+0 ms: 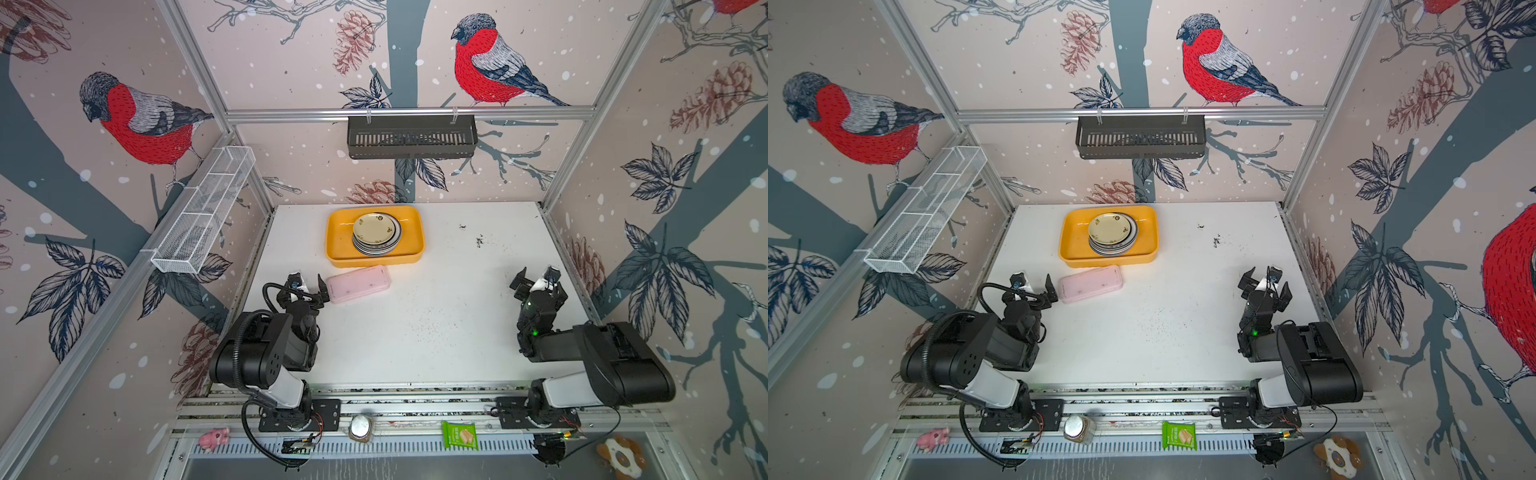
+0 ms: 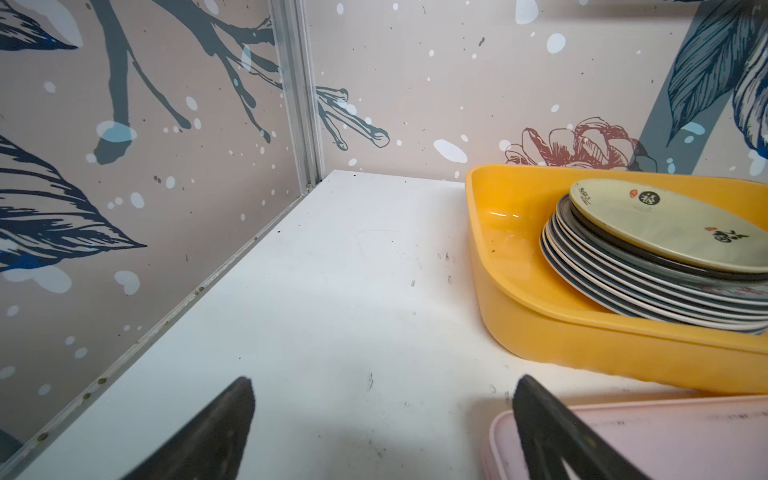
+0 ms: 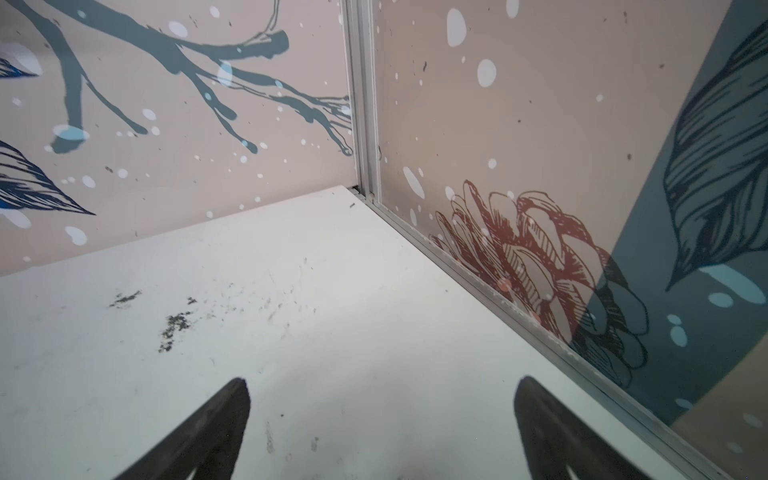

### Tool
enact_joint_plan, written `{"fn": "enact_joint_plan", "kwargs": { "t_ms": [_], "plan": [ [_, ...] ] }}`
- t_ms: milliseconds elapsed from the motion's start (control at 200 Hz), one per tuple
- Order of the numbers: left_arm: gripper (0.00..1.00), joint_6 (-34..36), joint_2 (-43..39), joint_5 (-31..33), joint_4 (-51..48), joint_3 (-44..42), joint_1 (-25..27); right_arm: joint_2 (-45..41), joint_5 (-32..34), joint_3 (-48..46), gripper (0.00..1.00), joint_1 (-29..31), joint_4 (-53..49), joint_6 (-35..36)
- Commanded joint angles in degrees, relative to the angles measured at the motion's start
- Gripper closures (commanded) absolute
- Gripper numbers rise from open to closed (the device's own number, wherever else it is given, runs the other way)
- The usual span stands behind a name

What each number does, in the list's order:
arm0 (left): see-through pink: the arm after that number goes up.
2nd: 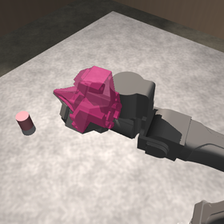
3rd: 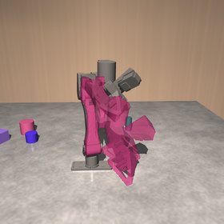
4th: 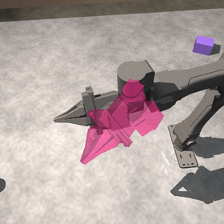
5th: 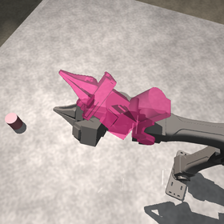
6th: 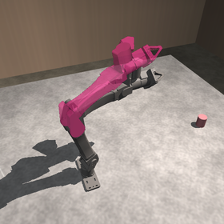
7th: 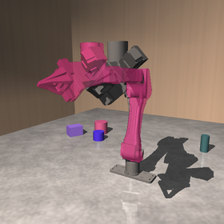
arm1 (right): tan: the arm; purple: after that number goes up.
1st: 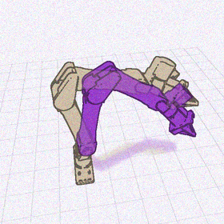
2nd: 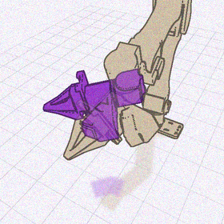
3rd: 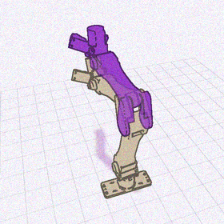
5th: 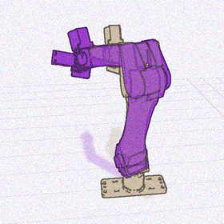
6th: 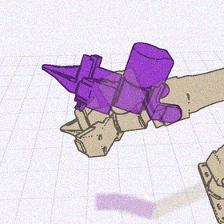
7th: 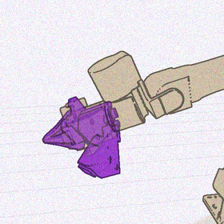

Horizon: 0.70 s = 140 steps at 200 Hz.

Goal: Place the plates into the plastic bin on the countertop

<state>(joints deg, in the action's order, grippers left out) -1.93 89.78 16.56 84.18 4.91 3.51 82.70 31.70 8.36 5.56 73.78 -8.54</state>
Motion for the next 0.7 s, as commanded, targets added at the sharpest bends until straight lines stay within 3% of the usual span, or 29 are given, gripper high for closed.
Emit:
{"fn": "enact_joint_plan", "kwargs": {
  "t_ms": [0,305,370,410,695],
  "plan": [
    [0.03,1.12,0.12,-0.75,6.14,0.89,-0.08,1.09,-2.08,0.16,0.0,0.13,5.2,2.58],
    [0.03,1.06,-0.39,-1.61,-2.35,4.93,-0.23,3.97,-7.84,0.8,0.0,-0.27,5.07,3.44],
    [0.03,0.58,-0.5,-1.73,-6.11,6.88,-0.59,6.59,-8.11,0.08,0.0,-0.4,10.71,4.62],
    [0.03,0.59,-0.57,-1.35,-8.74,8.11,-0.65,5.61,-8.15,0.53,0.0,-0.49,7.71,3.82],
    [0.03,0.62,-0.3,-1.33,-8.43,8.25,-0.61,5.74,-9.34,2.19,0.0,-2.57,4.51,1.59]
  ]
}}
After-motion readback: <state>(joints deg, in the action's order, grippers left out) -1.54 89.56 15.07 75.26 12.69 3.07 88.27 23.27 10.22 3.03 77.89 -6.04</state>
